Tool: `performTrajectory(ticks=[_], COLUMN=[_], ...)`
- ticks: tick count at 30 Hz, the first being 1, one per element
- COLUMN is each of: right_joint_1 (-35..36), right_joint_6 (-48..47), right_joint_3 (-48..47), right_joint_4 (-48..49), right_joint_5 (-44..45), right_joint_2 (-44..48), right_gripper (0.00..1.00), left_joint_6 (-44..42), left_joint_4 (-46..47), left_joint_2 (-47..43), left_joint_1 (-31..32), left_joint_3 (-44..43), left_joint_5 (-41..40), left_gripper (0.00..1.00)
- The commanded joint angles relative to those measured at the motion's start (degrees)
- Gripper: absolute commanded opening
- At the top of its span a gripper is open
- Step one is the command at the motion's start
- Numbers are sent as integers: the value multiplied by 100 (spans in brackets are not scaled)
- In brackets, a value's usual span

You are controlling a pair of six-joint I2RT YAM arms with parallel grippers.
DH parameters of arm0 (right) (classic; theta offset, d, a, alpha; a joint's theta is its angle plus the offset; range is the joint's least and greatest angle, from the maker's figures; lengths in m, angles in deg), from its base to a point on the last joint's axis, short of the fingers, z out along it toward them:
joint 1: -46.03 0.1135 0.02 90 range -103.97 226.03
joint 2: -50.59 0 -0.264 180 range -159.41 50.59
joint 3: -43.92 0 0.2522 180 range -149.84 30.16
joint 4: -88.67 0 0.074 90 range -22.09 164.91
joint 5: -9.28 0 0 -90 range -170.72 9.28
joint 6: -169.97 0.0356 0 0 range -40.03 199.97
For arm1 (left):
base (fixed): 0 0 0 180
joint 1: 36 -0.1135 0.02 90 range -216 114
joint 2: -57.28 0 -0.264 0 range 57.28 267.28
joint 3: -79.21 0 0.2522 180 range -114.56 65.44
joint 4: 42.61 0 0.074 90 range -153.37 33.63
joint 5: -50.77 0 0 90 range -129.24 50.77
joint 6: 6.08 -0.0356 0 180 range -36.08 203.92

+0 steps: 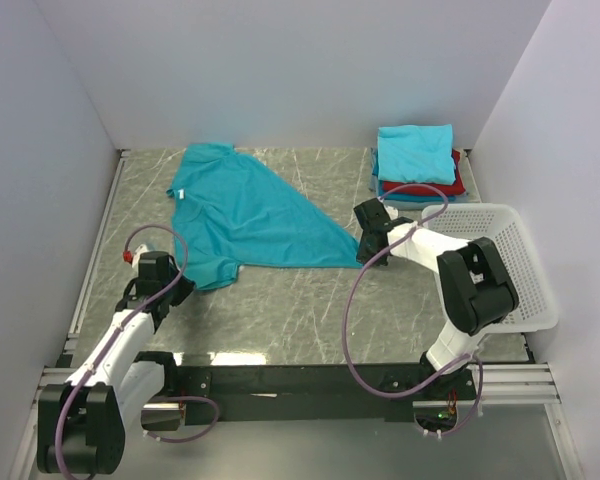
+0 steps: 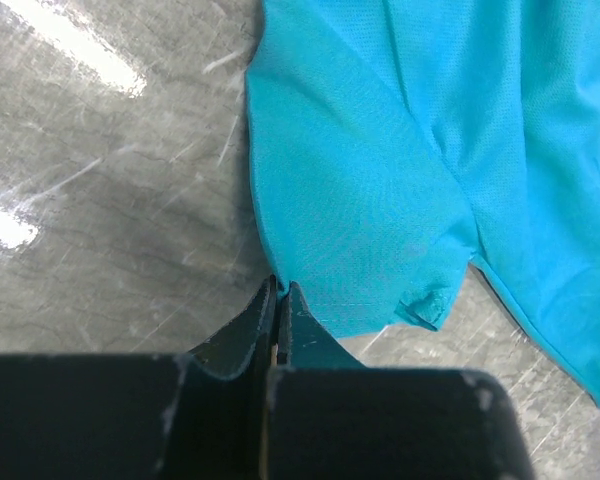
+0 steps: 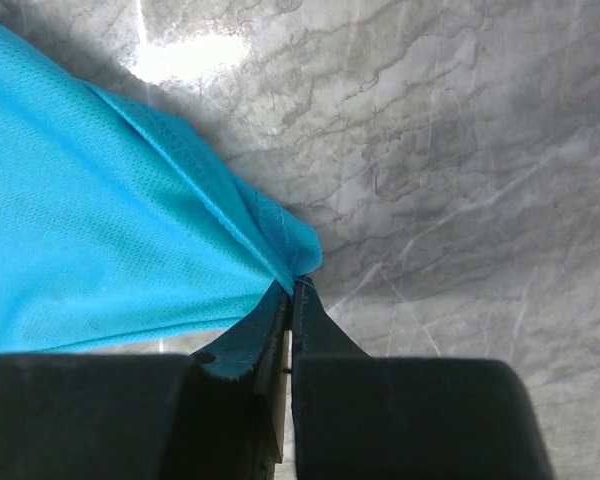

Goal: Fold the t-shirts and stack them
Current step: Flatten the tshirt out

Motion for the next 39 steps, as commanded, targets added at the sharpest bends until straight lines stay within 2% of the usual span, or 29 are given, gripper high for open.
performTrajectory(ticks=[1,7,14,18,26,30,39], right_joint_1=[70,79,88,88,79,79,79], right_joint_6=[-101,-303,-611,-883,-1200,-1296,-1393], right_joint_3=[-101,-294,-250,-495,-1647,-2305,-3448], right_joint_4=[-3,-39,269,182,-486,-610,-846], right_joint_5=[281,598,431,352,264,299,-413], right_joint_2=[471,1894,3661,4548,5419,5798,6352], right_gripper=[0,0,0,0,0,0,0], left_joint_6=[-116,87,69,-71,-467,-704,-1319], left_joint_4=[-139,-464,-895,-1281,-1958,-1705,-1704], left_joint_2=[-222,-722,-1504,-1716,-1602,-1567,-1189], left_joint_1=[2,2,2,2,2,2,2], left_joint_3=[-454,-1263,-2186,-3079,-5190,-6228,-8434], left_joint_5=[-134,-240,-257,-284,-442,-205,-64], left_gripper=[1,4,6,6,8,9,11])
